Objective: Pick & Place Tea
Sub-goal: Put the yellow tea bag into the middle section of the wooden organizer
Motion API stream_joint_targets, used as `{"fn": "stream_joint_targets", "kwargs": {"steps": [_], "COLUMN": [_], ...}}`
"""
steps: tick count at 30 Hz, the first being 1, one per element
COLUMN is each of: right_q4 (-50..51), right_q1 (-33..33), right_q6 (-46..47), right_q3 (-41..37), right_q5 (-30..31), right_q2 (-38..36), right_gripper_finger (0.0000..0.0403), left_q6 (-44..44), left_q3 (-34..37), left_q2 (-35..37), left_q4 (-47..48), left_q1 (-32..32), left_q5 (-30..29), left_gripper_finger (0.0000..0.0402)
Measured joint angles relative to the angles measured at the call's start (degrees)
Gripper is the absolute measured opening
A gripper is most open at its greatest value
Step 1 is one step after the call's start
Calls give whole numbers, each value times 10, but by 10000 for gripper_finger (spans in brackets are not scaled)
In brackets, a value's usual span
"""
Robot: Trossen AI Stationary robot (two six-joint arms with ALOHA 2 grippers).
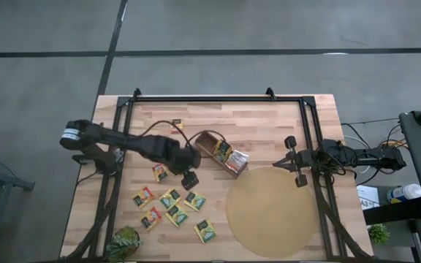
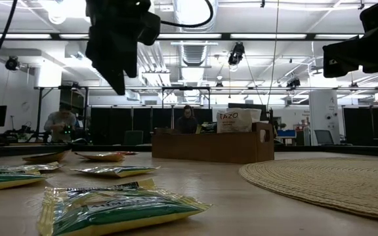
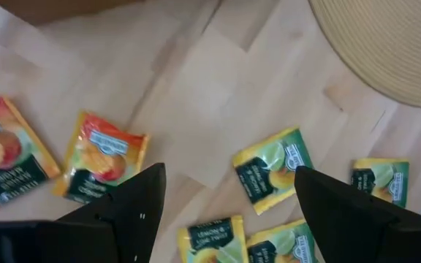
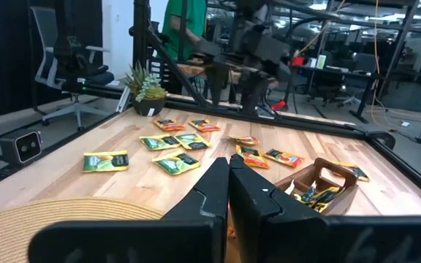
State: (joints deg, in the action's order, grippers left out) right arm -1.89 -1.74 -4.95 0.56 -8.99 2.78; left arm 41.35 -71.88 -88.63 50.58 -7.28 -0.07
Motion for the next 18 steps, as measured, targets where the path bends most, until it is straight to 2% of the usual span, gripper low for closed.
{"fn": "stream_joint_targets", "kwargs": {"steps": [10,18], "right_q4": [0,0], "right_q1": [0,0], "right_q6": [0,0], "right_q3": [0,0], "right_q5": [0,0], "right_q2": [0,0], "right_gripper_finger": [8,8], "left_q6": [93,139], "left_q3": [0,-1], "left_q2": [-34,-83], "left_q4": [-2,-16], "left_q1": [-57,-108], "left_q5": [-61,-74], "left_gripper_finger": [296,296]}}
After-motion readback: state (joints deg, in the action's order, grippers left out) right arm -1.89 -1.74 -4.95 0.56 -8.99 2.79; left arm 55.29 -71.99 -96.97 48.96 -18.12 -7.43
